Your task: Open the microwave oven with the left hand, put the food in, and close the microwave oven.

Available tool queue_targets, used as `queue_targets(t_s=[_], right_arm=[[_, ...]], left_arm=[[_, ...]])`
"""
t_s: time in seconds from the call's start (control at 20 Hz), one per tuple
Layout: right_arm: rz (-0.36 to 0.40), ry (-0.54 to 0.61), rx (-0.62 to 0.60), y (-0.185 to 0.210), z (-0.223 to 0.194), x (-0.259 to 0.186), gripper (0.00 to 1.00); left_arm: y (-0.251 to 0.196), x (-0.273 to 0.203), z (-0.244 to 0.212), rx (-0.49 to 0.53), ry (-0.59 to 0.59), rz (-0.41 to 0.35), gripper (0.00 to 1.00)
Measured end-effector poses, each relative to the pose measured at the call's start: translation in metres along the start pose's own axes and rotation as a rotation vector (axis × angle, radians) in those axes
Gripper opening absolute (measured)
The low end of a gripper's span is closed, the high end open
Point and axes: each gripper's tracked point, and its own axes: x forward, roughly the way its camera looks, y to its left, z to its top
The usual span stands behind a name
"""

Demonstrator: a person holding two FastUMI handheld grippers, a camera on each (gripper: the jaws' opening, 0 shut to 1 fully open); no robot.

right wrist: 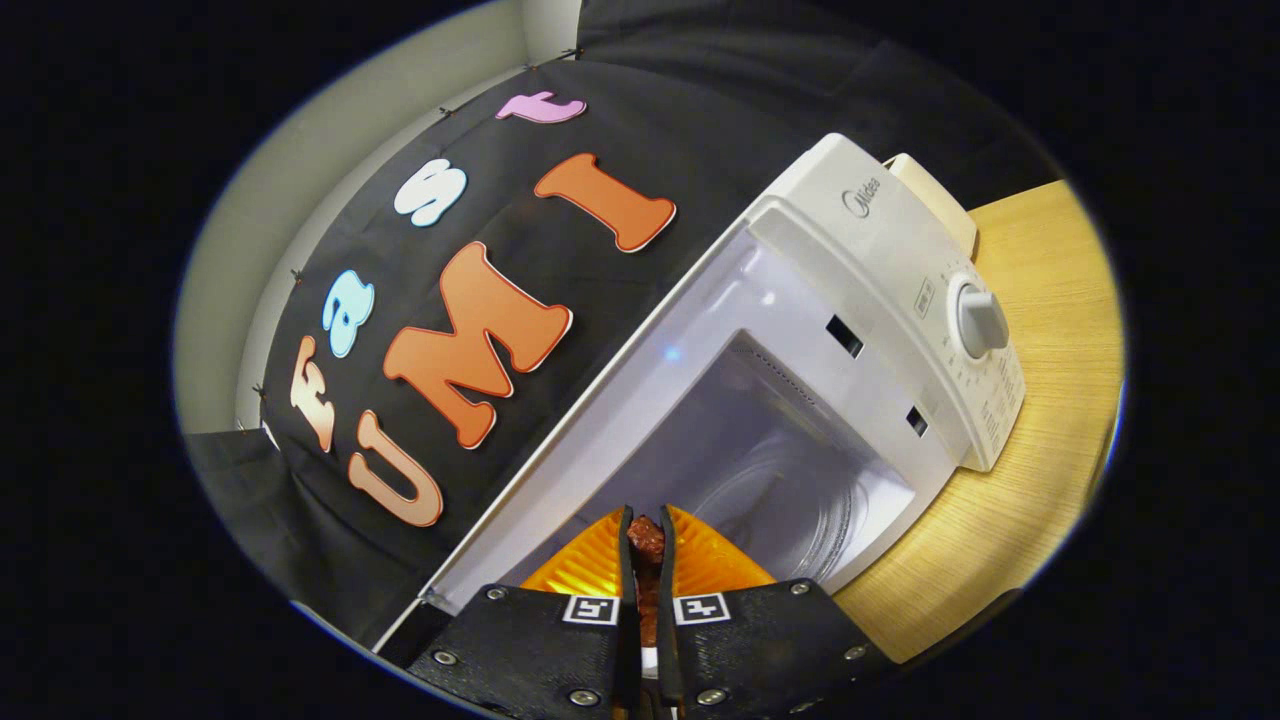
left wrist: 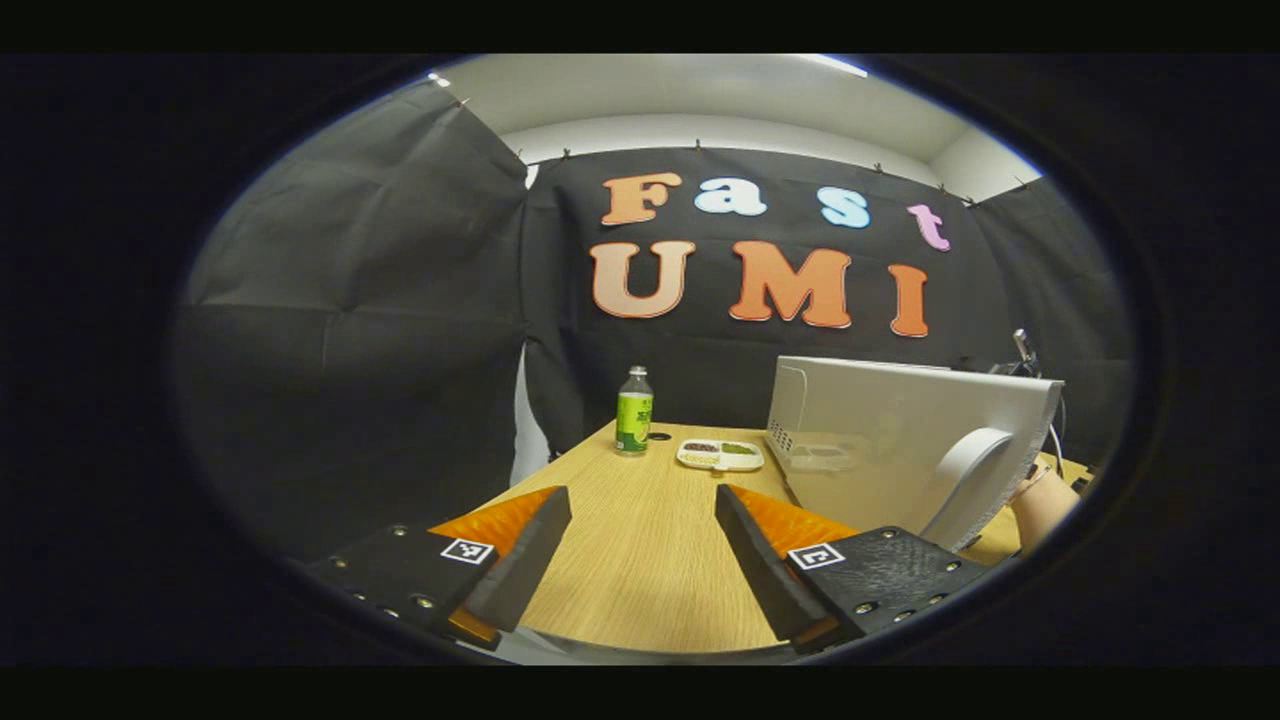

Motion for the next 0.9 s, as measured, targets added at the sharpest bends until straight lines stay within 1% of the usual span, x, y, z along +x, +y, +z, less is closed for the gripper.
queue_targets(t_s=[0.1, 0.2, 0.25, 0.3, 0.35, 0.4, 0.45, 0.55, 0.6, 0.65, 0.7, 0.75, 0.8, 0.9], right_arm=[[-0.023, 0.009, -0.012, -0.007, -0.015, 0.015, 0.05], [-0.048, 0.044, -0.039, -0.016, -0.031, 0.026, 0.06], [-0.03, 0.044, -0.046, -0.014, -0.033, 0.031, 0.06], [-0.03, 0.043, -0.067, -0.013, -0.033, 0.033, 0.11], [-0.062, 0.037, -0.11, -0.019, -0.03, 0.035, 0.13], [-0.083, 0.025, -0.155, -0.025, -0.029, 0.039, 0.18], [-0.099, 0.015, -0.196, -0.029, -0.025, 0.042, 0.19], [-0.144, 0.018, -0.282, -0.04, -0.022, 0.043, 0.28], [-0.151, 0.024, -0.31, -0.043, -0.022, 0.04, 0.34], [-0.149, 0.029, -0.335, -0.045, -0.02, 0.039, 0.37], [-0.147, 0.036, -0.363, -0.045, -0.019, 0.036, 0.39], [-0.146, 0.039, -0.401, -0.046, -0.016, 0.031, 0.55], [-0.14, 0.04, -0.435, -0.045, -0.013, 0.027, 0.68], [-0.118, 0.037, -0.509, -0.04, -0.005, 0.015, 0.83]], left_arm=[[0.006, 0.004, -0.004, -0.009, 0.007, 0.008, 0.9], [0.01, 0.007, -0.007, -0.012, 0.016, 0.014, 0.9], [0.011, 0.007, -0.009, -0.012, 0.02, 0.015, 0.9], [0.011, 0.007, -0.009, -0.012, 0.023, 0.015, 0.9], [0.011, 0.007, -0.009, -0.012, 0.024, 0.015, 0.9], [0.01, 0.007, -0.01, -0.013, 0.025, 0.015, 0.9], [0.011, 0.006, -0.011, -0.013, 0.024, 0.016, 0.9], [0.009, 0.007, -0.01, -0.012, 0.023, 0.016, 0.9], [0.008, 0.007, -0.009, -0.009, 0.021, 0.016, 0.9], [0.006, 0.007, -0.008, -0.005, 0.02, 0.015, 0.9], [0.006, 0.007, -0.008, -0.003, 0.022, 0.013, 0.9], [0.003, 0.006, -0.009, -0.002, 0.022, 0.011, 0.9], [0.001, 0.006, -0.009, -0.001, 0.021, 0.008, 0.9], [-0.004, 0.005, -0.006, 0.001, 0.019, 0.0, 0.9]])
